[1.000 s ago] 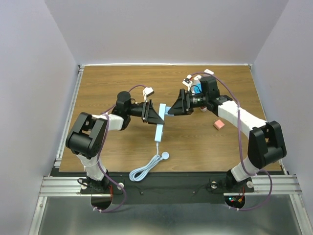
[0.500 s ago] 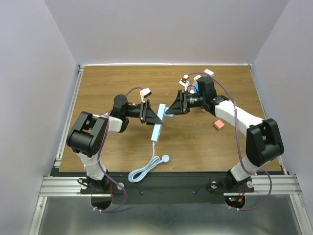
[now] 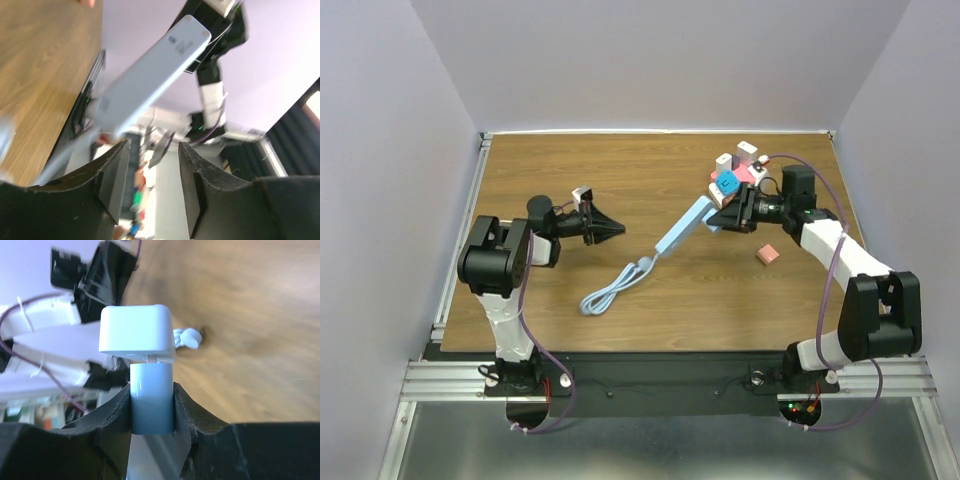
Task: Pull the plug off the socket
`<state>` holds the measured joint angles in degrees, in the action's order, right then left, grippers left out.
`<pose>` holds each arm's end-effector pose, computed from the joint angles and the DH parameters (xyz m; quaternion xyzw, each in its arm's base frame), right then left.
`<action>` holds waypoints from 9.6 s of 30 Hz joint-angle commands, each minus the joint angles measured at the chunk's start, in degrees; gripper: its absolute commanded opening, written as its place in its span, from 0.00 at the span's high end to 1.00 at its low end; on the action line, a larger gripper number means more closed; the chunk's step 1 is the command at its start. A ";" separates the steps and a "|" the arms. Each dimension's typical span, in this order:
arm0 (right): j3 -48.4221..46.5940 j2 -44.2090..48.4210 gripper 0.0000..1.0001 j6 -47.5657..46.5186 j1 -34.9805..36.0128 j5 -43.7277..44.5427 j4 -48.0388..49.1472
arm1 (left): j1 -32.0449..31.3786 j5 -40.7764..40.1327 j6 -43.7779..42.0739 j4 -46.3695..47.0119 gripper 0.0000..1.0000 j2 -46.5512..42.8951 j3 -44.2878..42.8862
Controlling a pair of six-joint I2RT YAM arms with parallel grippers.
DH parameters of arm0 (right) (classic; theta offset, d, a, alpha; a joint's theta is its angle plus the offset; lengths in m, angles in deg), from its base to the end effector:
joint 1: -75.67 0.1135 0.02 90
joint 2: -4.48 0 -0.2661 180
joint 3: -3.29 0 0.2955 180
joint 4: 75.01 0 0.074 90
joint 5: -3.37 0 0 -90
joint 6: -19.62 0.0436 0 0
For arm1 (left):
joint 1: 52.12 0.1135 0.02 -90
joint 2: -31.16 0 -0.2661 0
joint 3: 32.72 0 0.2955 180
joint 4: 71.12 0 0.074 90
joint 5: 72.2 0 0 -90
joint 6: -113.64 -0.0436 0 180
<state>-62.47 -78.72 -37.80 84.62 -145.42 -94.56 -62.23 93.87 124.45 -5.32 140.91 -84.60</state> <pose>0.3375 0.0909 0.2310 -0.0548 0.8080 0.5486 0.2078 0.3379 -0.1032 0.1254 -0.0412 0.6940 -0.7187 0.0036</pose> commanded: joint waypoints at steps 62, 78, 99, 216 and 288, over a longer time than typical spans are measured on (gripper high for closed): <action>-20.84 -13.48 1.00 -8.23 2.65 3.50 -16.77 | 4.66 -51.74 -82.97 -89.63 0.01 -43.83 -51.70; -22.86 -13.04 1.00 -4.02 4.67 10.27 -19.59 | -19.58 -81.18 -89.39 -86.24 0.01 -39.28 -24.70; -24.01 -14.01 1.00 -2.25 6.08 6.93 -19.50 | -30.50 -64.29 -93.96 -69.43 0.01 -24.59 -19.87; -38.76 -23.92 0.00 -21.33 10.03 72.21 -37.16 | 14.51 -59.32 -82.98 -82.70 0.10 -20.45 -30.43; -41.23 -25.96 1.00 -20.63 25.32 36.02 -32.24 | -12.47 -50.32 -61.80 -53.17 0.04 -26.62 -1.05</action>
<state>-100.32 -105.26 -59.42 108.58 -107.47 -129.73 -73.05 46.88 60.26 -62.34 112.35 -83.94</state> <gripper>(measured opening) 0.659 0.954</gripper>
